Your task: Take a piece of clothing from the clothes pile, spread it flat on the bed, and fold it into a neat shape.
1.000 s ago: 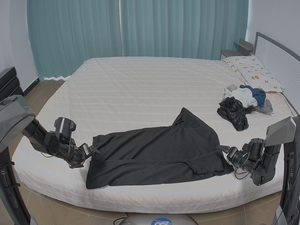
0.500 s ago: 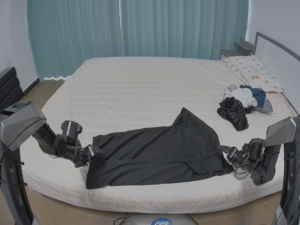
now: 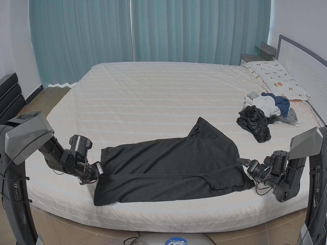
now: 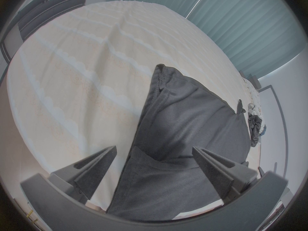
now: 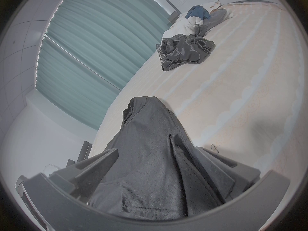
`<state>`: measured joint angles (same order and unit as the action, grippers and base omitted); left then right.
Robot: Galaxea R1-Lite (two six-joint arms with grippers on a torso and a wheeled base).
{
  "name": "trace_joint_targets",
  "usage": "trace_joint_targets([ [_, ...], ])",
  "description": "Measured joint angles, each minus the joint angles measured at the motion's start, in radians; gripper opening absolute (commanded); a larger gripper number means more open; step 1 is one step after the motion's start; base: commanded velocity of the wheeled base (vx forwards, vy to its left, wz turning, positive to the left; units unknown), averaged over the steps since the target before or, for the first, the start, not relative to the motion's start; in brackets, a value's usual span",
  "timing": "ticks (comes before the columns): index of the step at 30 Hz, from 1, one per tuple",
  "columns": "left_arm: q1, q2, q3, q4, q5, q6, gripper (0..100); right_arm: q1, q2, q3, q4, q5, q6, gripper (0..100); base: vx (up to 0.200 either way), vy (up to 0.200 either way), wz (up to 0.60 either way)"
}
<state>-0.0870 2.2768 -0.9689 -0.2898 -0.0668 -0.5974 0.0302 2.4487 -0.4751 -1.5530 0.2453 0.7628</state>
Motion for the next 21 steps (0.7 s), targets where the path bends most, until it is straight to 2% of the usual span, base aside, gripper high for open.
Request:
trace_joint_targets([
  [21,-0.001,-0.123,0.089,0.010,0.033,-0.024,0,0.000,-0.001,0.003,0.000,0.001,0.001,100,0.000,0.000,0.00],
])
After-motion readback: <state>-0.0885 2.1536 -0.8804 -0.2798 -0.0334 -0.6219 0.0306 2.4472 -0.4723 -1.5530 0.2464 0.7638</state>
